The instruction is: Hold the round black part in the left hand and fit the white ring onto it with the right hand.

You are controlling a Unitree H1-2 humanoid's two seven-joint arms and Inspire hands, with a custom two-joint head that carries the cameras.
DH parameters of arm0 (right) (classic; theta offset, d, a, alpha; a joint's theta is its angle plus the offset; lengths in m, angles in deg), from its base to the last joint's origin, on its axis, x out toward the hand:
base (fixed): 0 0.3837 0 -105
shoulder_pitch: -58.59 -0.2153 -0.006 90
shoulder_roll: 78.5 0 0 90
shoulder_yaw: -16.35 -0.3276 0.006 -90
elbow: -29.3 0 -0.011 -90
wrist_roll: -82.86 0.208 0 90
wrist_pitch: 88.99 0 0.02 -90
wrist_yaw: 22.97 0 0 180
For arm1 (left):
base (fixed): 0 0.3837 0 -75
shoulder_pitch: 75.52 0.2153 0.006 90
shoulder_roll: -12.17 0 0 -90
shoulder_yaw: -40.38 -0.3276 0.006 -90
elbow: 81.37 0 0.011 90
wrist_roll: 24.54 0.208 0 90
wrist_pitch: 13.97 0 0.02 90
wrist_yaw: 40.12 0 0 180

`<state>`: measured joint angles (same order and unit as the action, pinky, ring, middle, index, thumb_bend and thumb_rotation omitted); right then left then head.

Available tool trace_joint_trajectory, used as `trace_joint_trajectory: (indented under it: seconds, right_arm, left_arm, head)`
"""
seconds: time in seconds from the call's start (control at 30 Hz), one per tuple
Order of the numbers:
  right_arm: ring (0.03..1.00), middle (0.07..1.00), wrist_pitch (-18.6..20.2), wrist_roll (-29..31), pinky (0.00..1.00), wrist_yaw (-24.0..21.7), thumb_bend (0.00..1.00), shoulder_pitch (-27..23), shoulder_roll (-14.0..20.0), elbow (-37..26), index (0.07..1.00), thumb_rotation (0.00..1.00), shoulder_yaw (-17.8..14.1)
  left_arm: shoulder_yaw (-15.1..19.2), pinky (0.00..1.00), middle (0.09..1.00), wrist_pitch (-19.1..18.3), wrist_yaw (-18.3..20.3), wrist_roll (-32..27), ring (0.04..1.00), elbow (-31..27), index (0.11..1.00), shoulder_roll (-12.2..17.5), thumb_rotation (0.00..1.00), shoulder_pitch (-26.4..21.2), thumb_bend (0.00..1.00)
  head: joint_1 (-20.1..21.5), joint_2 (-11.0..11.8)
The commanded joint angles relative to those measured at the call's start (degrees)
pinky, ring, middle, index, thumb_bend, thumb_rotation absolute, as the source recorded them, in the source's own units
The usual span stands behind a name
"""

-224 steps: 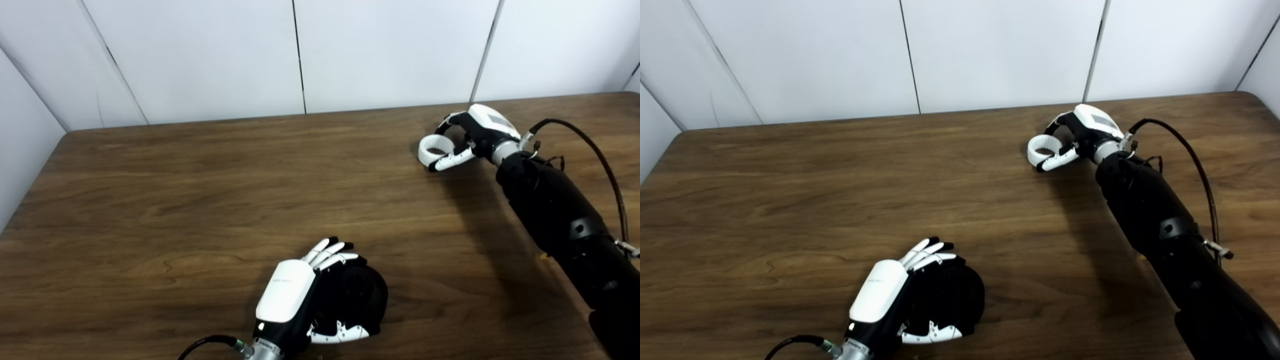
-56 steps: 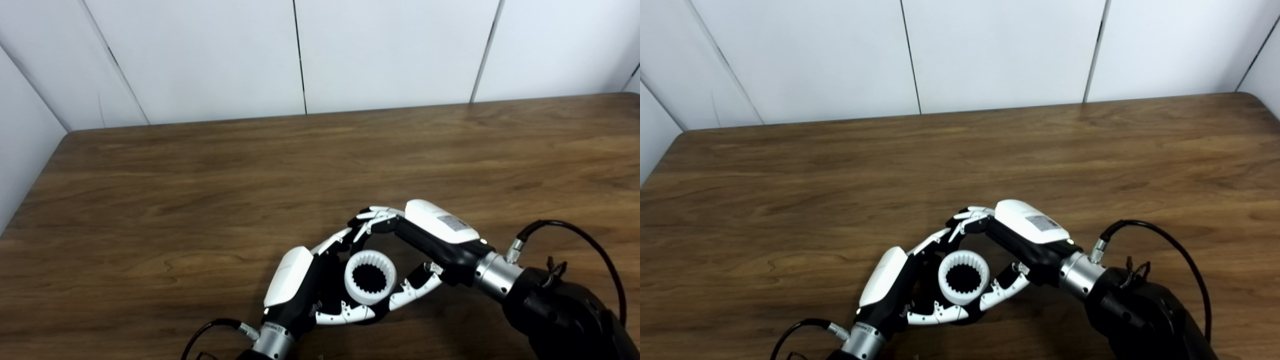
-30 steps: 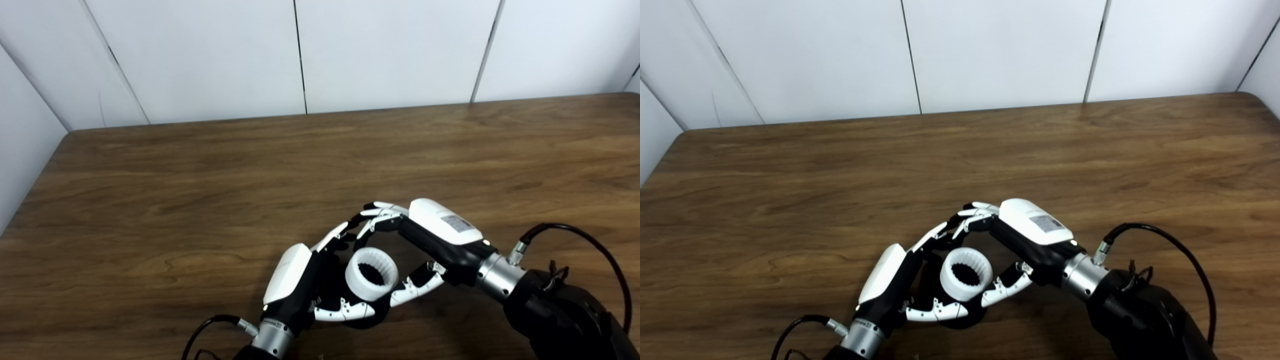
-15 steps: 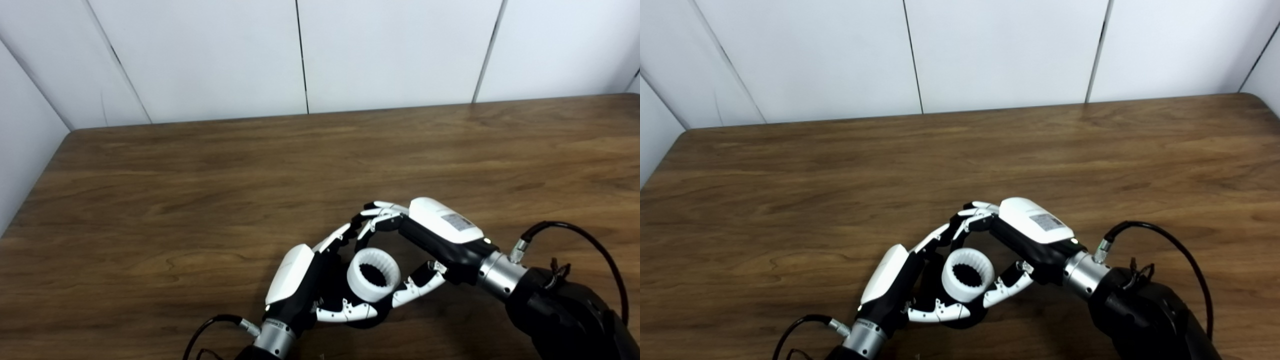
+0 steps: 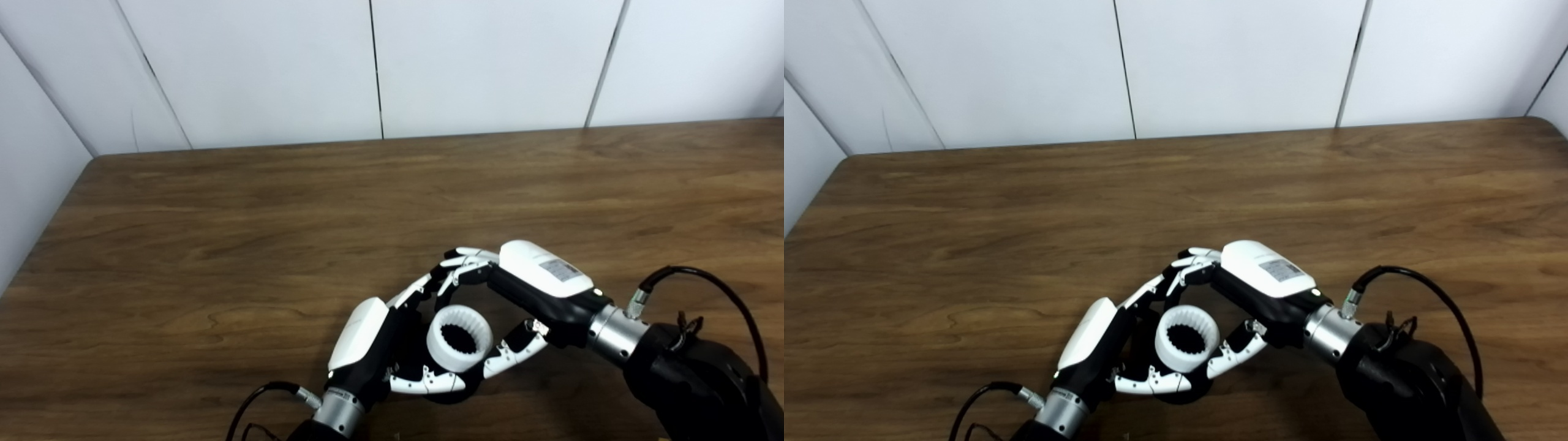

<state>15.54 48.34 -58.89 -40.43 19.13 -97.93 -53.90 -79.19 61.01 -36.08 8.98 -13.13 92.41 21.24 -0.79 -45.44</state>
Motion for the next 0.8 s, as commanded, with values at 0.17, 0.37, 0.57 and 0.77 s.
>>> trace_joint_trajectory:
  seconds: [0.17,0.37,0.57,0.77]
  right_arm:
    - [0.919,0.838,-1.4,0.6,0.80,-0.4,0.52,-1.9,0.3,-0.4,0.492,0.15,-0.3]
    - [0.914,0.839,-1.8,0.8,0.79,0.0,0.52,-2.4,0.2,0.3,0.492,0.15,-0.3]
    - [0.909,0.834,-1.8,0.6,0.79,-0.4,0.52,-3.1,0.5,-0.2,0.491,0.15,-0.3]
    - [0.912,0.836,-1.6,0.8,0.80,-1.5,0.52,-3.4,1.0,-1.1,0.492,0.15,-0.2]
  left_arm:
    - [-1.7,0.71,0.880,-1.4,5.9,-4.3,0.858,1.6,0.943,-1.2,0.45,0.0,1.00]
    - [-1.9,0.75,0.919,-0.6,7.1,-6.0,0.887,1.4,0.982,-0.2,0.49,-0.5,1.00]
    - [-2.1,0.75,0.922,-0.8,7.6,-6.4,0.886,1.2,0.994,-0.1,0.49,-0.7,1.00]
    - [-2.3,0.78,0.956,-1.2,8.2,-7.0,0.925,1.3,1.000,-0.2,0.49,-0.7,1.00]
  head:
    - [-0.2,0.0]
    - [0.1,0.2]
    - [0.2,0.2]
    - [0.5,0.1]
